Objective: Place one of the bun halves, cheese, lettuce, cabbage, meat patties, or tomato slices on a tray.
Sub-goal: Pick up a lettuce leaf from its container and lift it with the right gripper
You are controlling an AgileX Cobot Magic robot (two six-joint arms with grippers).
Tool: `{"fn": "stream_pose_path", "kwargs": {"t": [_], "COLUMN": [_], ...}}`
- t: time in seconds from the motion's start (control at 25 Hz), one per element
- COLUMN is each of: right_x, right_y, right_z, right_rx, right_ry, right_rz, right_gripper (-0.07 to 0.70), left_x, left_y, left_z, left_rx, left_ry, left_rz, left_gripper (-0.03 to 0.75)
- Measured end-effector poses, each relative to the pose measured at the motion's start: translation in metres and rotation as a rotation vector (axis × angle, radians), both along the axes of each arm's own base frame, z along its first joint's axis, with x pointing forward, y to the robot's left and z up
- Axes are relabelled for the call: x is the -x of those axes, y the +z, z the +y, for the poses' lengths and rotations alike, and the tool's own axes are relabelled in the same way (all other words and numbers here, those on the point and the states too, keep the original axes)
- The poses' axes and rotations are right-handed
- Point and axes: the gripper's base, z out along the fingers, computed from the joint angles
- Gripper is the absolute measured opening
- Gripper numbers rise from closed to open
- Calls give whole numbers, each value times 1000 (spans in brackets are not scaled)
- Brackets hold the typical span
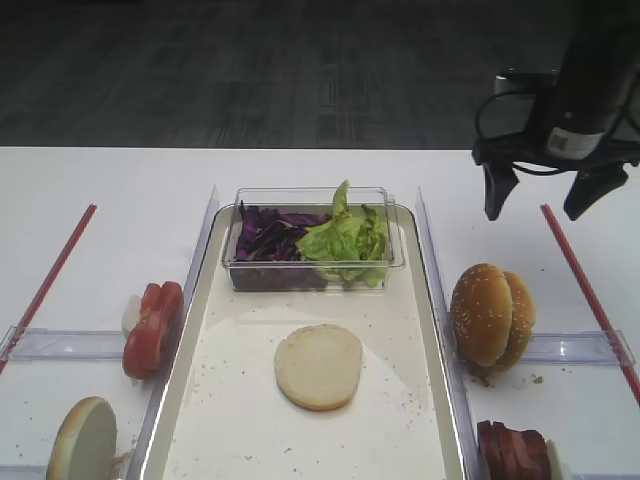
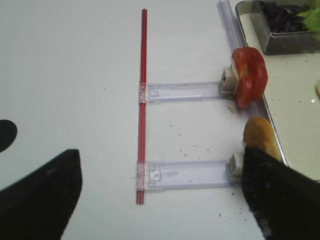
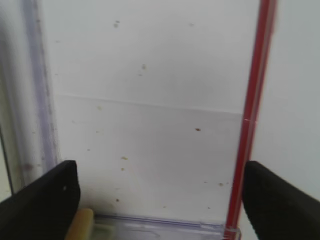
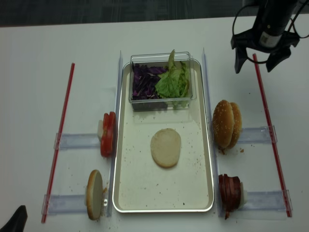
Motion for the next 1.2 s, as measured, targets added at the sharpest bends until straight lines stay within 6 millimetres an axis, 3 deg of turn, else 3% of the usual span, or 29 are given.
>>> {"fn": "stream_pose_path", "kwargs": {"t": [0.44,0.68,0.96,1.2], "right_x": [-8,-3,9,11], "right_y": [28,18,4,4], "right_z": [96,142,182,194], "right_rx": [-19,-25,-25,-37], "right_ry": [147,224,312,329], "right_rz": [-112,-98,-81,-109], "right_gripper": [669,669,669,669], "left_x": [0,0,0,0], "left_y": [0,0,0,0], "left_z": [0,0,0,0], "left_rx": [0,0,0,0], "left_ry": [0,0,0,0], "left_rz": [0,0,0,0], "left_gripper": [598,598,598,598]}}
